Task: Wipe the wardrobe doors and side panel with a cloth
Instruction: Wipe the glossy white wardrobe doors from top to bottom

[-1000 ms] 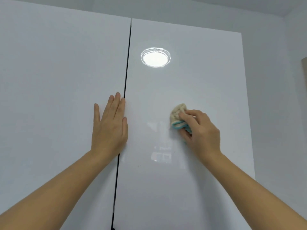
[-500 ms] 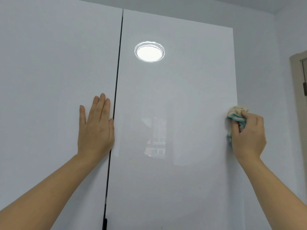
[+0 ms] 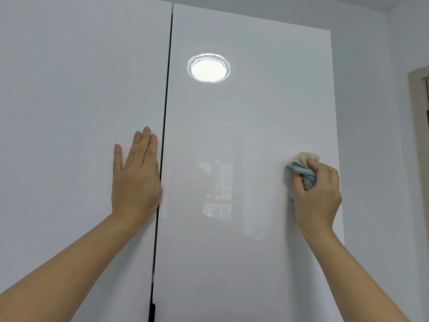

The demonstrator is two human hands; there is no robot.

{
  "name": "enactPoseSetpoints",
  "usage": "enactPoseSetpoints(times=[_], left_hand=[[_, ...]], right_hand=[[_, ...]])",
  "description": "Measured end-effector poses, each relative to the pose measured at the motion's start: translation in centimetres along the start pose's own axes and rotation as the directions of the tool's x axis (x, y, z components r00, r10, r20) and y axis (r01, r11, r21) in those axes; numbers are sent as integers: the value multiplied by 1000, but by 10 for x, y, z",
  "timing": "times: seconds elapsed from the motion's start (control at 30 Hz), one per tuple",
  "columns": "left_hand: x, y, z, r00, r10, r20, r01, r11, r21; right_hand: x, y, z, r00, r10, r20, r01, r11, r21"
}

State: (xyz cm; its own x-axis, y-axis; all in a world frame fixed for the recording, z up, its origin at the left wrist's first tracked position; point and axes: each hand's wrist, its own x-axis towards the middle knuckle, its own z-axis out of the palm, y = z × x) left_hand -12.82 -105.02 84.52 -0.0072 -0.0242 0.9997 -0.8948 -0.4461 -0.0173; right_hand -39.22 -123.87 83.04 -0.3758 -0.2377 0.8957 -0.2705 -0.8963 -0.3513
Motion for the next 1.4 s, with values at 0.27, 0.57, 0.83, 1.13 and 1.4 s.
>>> enactPoseSetpoints(times=[0.27, 0.57, 0.83, 1.13, 1.4], left_hand=[[1, -7, -3, 1000, 11, -8, -11, 999, -31], [3, -18, -12, 996, 86, 9, -85, 995, -49], [4, -24, -18, 991, 115, 62, -111, 992, -62], [-27, -8, -21, 986, 143, 89, -140, 989, -44], [-56, 6, -14, 991, 98, 95, -96, 995, -22]], right_hand=[[-42, -59, 39, 982, -180, 56, 172, 977, 122], [-89, -115, 71, 913, -390, 119, 359, 908, 217], [-125, -127, 71, 727, -646, 232, 594, 762, 258], [-105, -76, 34, 700, -653, 289, 642, 753, 144], [-67, -11, -4, 861, -438, 260, 458, 889, -19]])
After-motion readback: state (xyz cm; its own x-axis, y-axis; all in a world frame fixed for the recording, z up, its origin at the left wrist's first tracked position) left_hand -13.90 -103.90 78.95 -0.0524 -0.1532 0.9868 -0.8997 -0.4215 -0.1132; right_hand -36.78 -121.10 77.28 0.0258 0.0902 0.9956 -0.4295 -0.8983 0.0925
